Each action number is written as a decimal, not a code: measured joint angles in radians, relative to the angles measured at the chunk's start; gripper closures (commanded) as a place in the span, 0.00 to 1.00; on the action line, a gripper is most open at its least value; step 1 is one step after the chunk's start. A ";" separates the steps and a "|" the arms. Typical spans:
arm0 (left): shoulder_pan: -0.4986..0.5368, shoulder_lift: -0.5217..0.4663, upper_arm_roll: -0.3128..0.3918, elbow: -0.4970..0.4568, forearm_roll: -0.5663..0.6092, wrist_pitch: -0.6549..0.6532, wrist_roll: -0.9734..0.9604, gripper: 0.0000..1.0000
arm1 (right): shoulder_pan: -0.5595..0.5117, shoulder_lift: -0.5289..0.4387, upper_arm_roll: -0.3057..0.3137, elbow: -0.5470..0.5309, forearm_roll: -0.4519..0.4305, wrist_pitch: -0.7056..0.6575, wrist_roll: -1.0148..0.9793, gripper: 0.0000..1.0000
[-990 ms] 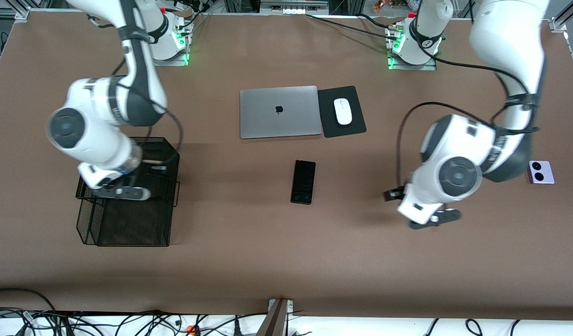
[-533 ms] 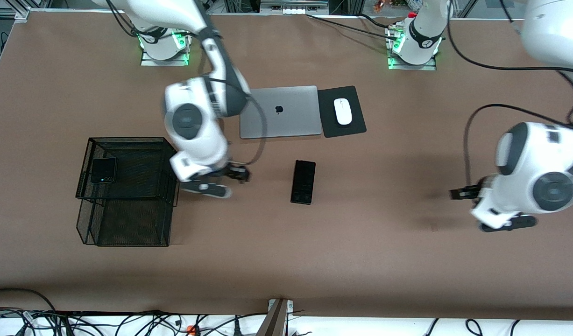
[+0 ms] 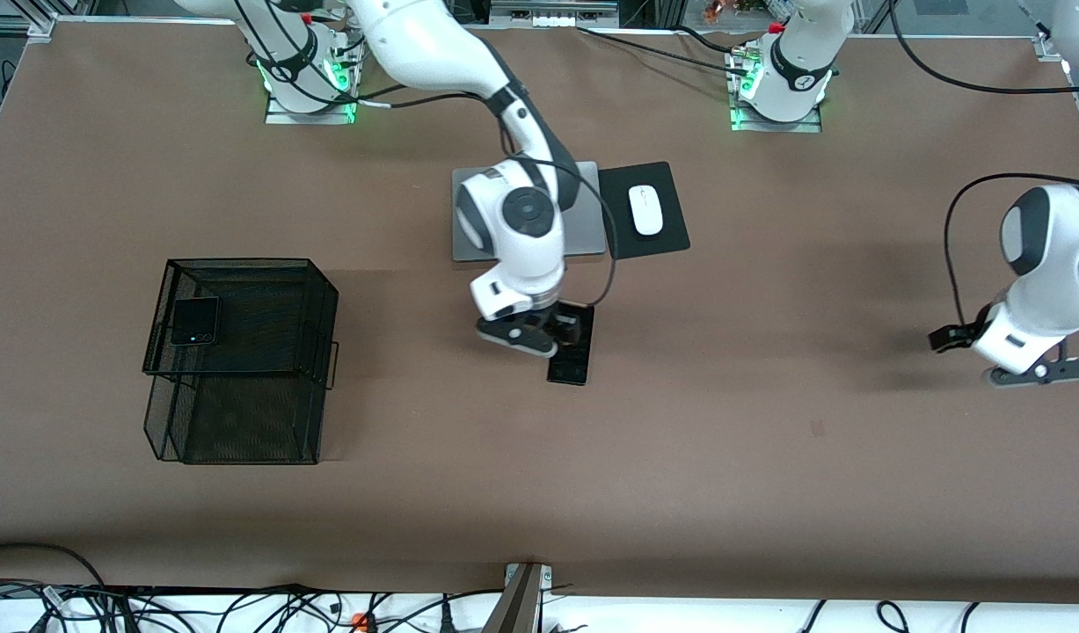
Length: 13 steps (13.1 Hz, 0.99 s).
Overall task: Place phones with both arms
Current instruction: 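Grasp the bar phone with the right gripper while the left grasps the white phone, then lower the bar phone into the basket with the right gripper while the left carries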
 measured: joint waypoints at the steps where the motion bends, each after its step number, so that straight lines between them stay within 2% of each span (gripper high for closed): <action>1: 0.055 0.010 0.001 -0.023 0.000 0.048 0.060 0.00 | 0.006 0.024 0.004 0.029 0.000 0.015 0.038 0.00; 4: 0.173 0.062 0.002 -0.030 0.001 0.092 0.201 0.00 | 0.009 0.064 0.031 0.067 0.000 0.069 0.087 0.00; 9: 0.237 0.131 0.001 0.007 0.001 0.100 0.323 0.00 | 0.035 0.105 0.041 0.072 -0.007 0.101 0.094 0.00; 13: 0.298 0.186 0.001 0.054 0.001 0.100 0.392 0.00 | 0.036 0.110 0.040 0.076 -0.065 0.101 0.094 0.00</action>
